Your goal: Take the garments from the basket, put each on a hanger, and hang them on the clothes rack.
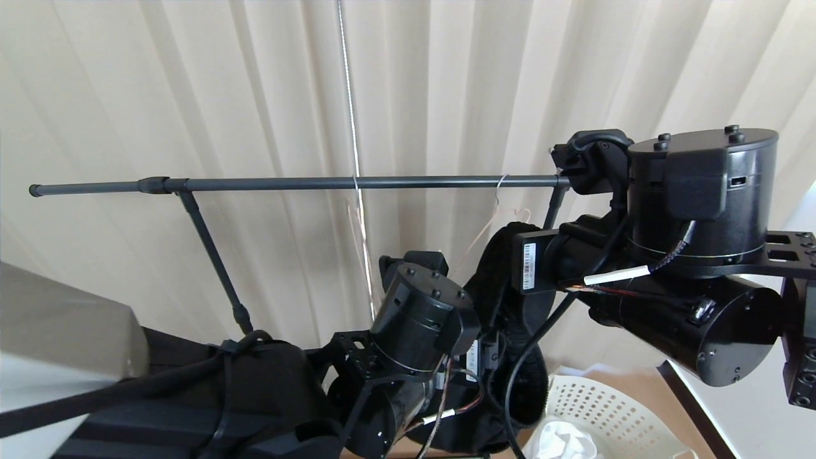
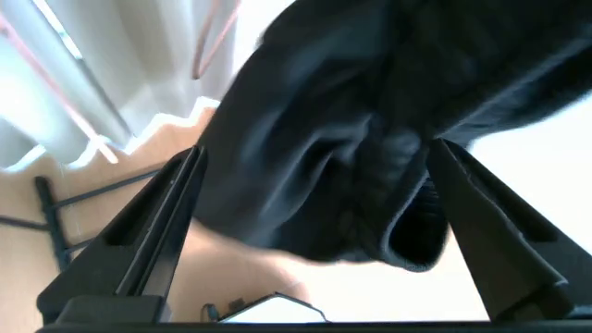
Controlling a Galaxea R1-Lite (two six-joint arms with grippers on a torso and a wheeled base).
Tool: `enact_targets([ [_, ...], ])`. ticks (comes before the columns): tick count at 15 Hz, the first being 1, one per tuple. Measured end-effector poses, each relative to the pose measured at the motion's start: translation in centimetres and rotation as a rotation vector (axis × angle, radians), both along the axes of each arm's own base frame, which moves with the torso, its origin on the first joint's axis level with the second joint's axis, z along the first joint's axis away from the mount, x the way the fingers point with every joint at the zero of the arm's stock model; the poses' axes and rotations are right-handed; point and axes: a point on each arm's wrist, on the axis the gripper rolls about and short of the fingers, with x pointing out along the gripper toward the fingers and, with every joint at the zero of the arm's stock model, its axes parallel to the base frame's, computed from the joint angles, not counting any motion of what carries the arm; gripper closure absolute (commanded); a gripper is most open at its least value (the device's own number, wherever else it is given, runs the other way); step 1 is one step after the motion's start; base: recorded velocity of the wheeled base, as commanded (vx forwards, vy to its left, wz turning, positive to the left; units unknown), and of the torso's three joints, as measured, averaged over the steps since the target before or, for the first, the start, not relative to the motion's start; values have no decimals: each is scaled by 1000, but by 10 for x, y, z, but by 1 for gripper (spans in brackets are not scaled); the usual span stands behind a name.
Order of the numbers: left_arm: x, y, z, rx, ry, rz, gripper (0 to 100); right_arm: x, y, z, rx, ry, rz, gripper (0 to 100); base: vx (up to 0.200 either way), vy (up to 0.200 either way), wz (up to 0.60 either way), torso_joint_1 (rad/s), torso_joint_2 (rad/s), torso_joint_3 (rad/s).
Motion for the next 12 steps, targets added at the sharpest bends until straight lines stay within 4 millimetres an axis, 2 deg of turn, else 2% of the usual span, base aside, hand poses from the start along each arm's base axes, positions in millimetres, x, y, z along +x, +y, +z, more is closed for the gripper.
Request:
enact_targets([
  [4,-2,-3,-6,20,6,2,0,-1,-2,-1,13,2,-15,100,0,0,0,0,0,0],
  [9,-29,-1,-3,31,12,-67,0,4,2,3,19,-11,-39,100,0,0,0,0,0,0],
  [12,-32,-4,-6,36,14,-75,0,4,2,3,26,-12,-41,100,0,0,0,0,0,0],
])
